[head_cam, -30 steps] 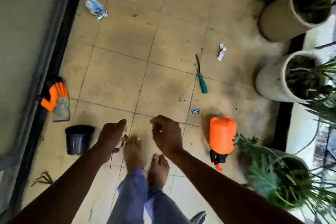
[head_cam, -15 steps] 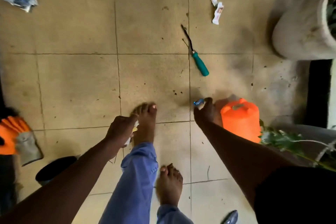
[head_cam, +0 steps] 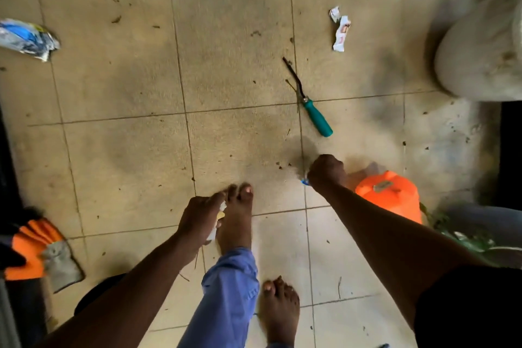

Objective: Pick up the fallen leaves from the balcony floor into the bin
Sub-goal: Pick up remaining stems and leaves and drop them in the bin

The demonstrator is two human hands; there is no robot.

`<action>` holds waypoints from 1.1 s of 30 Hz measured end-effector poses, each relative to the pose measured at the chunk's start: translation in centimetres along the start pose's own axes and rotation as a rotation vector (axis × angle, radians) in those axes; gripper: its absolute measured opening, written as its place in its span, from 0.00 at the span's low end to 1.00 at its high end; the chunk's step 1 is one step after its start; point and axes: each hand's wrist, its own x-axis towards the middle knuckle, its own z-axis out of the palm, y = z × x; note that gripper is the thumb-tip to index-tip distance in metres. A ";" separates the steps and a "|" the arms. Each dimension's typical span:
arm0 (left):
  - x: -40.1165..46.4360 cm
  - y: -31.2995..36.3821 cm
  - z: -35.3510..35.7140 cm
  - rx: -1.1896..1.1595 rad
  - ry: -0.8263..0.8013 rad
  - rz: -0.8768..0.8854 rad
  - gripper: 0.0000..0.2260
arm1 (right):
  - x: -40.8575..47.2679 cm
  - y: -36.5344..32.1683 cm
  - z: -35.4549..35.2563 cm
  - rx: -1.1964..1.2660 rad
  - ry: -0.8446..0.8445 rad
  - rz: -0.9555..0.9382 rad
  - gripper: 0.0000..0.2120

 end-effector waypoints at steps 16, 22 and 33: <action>-11.9 18.1 -3.5 -0.391 -0.190 -0.097 0.10 | -22.4 -17.1 -11.0 0.357 -0.291 -0.488 0.05; -10.1 19.5 -3.8 -0.401 -0.117 -0.100 0.09 | -20.8 -19.2 -11.5 -0.130 -0.233 -0.749 0.10; -3.5 18.4 -1.1 -0.218 0.036 -0.109 0.15 | -3.9 -20.5 -12.2 -0.053 0.004 -0.556 0.17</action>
